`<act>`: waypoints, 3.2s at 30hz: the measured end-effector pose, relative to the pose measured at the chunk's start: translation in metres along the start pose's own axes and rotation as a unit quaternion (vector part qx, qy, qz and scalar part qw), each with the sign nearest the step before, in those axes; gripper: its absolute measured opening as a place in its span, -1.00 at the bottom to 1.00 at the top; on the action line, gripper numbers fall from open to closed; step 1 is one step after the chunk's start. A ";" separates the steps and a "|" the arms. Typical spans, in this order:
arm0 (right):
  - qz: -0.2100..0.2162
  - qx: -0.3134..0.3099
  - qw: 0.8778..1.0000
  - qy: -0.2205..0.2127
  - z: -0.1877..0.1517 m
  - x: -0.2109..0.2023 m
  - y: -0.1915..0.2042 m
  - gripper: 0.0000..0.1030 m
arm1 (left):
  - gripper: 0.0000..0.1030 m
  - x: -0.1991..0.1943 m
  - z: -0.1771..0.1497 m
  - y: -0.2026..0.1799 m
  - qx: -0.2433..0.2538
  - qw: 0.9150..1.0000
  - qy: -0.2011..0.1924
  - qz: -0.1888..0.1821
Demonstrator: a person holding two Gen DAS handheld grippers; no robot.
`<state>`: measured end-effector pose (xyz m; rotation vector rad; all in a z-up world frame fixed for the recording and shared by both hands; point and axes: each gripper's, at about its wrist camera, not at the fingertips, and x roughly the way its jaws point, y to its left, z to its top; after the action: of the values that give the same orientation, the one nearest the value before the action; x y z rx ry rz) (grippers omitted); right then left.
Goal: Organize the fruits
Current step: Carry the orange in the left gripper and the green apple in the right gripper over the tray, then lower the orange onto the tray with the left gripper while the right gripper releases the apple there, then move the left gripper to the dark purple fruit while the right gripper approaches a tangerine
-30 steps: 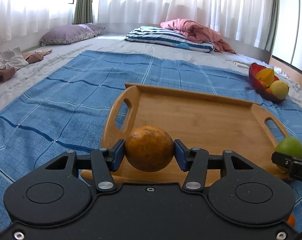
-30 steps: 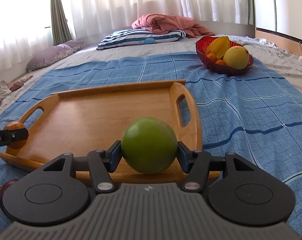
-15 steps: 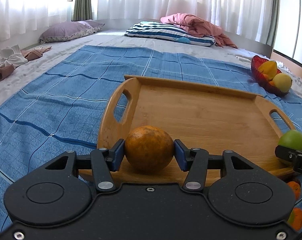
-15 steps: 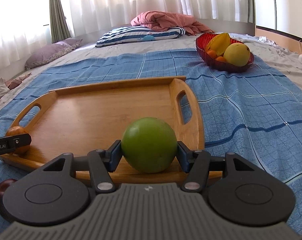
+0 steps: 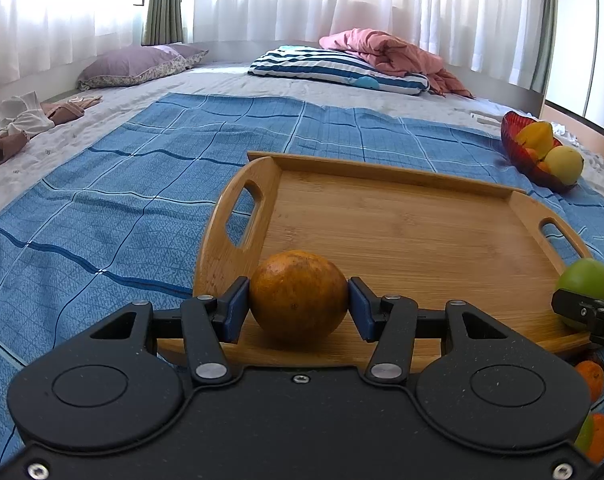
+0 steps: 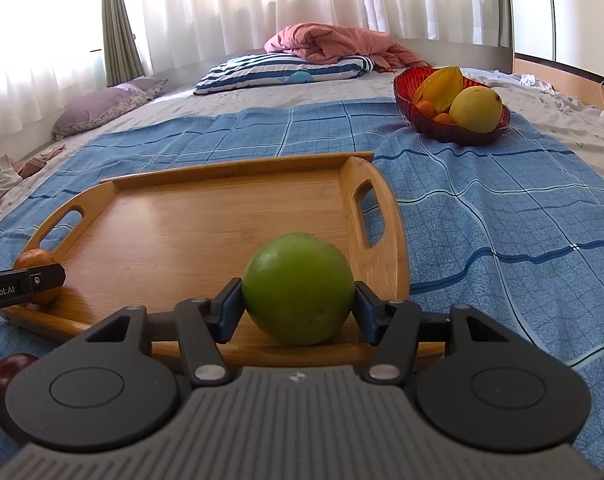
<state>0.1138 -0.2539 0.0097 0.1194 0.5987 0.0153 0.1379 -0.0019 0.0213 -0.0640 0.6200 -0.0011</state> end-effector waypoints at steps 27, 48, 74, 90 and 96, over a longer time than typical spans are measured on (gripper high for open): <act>0.006 -0.033 0.998 -0.052 -0.001 -0.038 0.014 0.84 | 0.96 -0.045 0.001 0.001 0.012 0.999 -0.048 -0.021; 0.002 -0.056 0.994 -0.097 -0.052 -0.082 0.021 1.00 | 1.00 -0.089 -0.057 -0.006 0.055 0.996 -0.048 -0.055; -0.020 -0.070 0.993 -0.097 -0.090 -0.092 0.032 1.00 | 1.00 -0.088 -0.083 -0.013 0.067 0.995 -0.022 -0.065; -0.004 -0.090 0.993 -0.073 -0.101 -0.086 0.040 1.00 | 1.00 -0.079 -0.085 -0.012 0.059 0.996 -0.005 -0.068; 0.003 -0.090 0.994 -0.068 -0.102 -0.083 0.043 1.00 | 1.00 -0.077 -0.088 -0.010 0.059 0.996 -0.001 -0.067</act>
<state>-0.0113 -0.2042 -0.0229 -0.0535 0.4580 0.0657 0.0241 -0.0160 -0.0049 0.0093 0.6119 -0.1672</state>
